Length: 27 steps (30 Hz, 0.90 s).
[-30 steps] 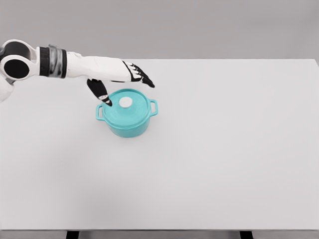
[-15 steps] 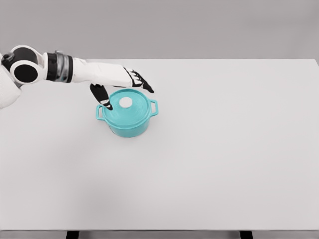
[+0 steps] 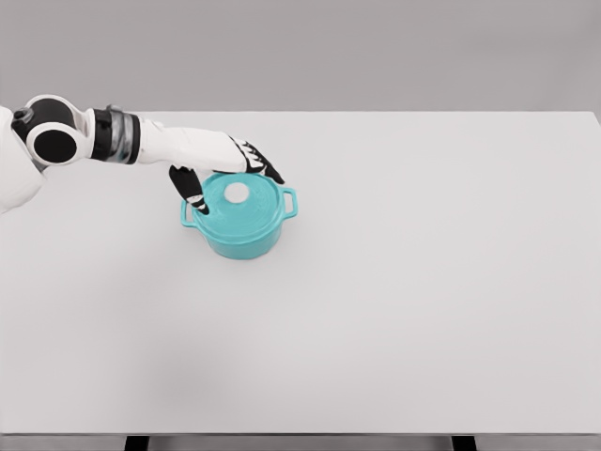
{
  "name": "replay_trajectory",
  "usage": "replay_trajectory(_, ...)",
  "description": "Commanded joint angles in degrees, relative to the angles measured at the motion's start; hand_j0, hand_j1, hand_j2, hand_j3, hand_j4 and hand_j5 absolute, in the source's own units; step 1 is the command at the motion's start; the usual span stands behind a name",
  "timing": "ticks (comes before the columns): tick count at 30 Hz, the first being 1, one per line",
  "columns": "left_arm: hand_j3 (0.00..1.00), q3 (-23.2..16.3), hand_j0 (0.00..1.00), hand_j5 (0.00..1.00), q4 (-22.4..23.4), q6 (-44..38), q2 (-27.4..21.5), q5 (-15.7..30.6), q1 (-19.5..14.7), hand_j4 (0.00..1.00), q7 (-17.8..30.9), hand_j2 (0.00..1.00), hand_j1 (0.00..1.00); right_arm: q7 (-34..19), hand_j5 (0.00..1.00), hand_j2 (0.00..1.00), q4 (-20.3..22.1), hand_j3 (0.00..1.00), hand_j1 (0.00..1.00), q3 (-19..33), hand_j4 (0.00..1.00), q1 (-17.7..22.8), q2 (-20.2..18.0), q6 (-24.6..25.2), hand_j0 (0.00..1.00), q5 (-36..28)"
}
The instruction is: Open the lid of the pot with left arm
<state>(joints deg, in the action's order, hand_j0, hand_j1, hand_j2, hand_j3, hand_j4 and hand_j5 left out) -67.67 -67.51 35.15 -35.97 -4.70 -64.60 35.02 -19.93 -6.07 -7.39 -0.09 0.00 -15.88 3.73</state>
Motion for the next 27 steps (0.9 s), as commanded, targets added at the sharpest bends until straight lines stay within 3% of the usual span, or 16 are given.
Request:
replay_trajectory(1,0.9,-0.09,0.9,0.9,0.18,-0.15,0.02,0.31,0.0,0.9,-0.02,0.9,0.9,-0.02,1.0,1.0,0.0,1.0,1.0,0.01,1.0,0.0,0.0,-0.02,1.0,0.05)
replay_trajectory(7,0.63,-0.09,0.63,0.63,0.01,-0.15,0.02,1.01,0.79,0.63,-0.02,0.63,0.63,-0.02,1.0,1.0,0.0,1.0,1.0,0.01,1.0,0.0,0.0,-0.02,1.0,0.05)
replay_trajectory(11,0.52,-0.09,0.52,0.52,-0.08,-0.15,-0.15,2.15,0.79,0.52,-0.02,0.52,0.52,-0.02,1.0,1.0,0.0,1.0,1.0,0.01,1.0,0.0,0.0,-0.02,1.0,0.05)
replay_trajectory(14,0.34,-1.14,0.34,0.34,-2.8,-0.15,-1.29,6.89,0.62,0.34,-0.02,0.34,0.34,-0.02,1.0,1.0,0.0,1.0,1.0,0.01,1.0,0.0,0.0,-0.02,1.0,-0.04)
replay_trajectory(21,0.34,-0.53,0.34,0.34,-11.07,-0.15,-15.35,12.52,-1.14,0.34,-0.02,0.34,0.34,-0.02,1.0,1.0,0.0,1.0,1.0,0.01,1.0,0.0,0.0,-0.02,1.0,-0.04)
replay_trajectory(23,0.34,-0.44,0.34,0.34,-10.02,-0.15,-18.61,13.4,-1.32,0.34,-0.02,0.34,0.34,-0.02,1.0,1.0,0.0,1.0,1.0,0.01,1.0,0.0,0.0,-0.02,1.0,0.05)
replay_trajectory(27,0.35,-0.44,0.35,0.35,-1.32,-0.15,-18.96,13.67,-1.58,0.35,-0.02,0.35,0.35,-0.02,1.0,1.0,0.0,1.0,1.0,0.01,1.0,0.0,0.0,-0.02,1.0,-0.04)
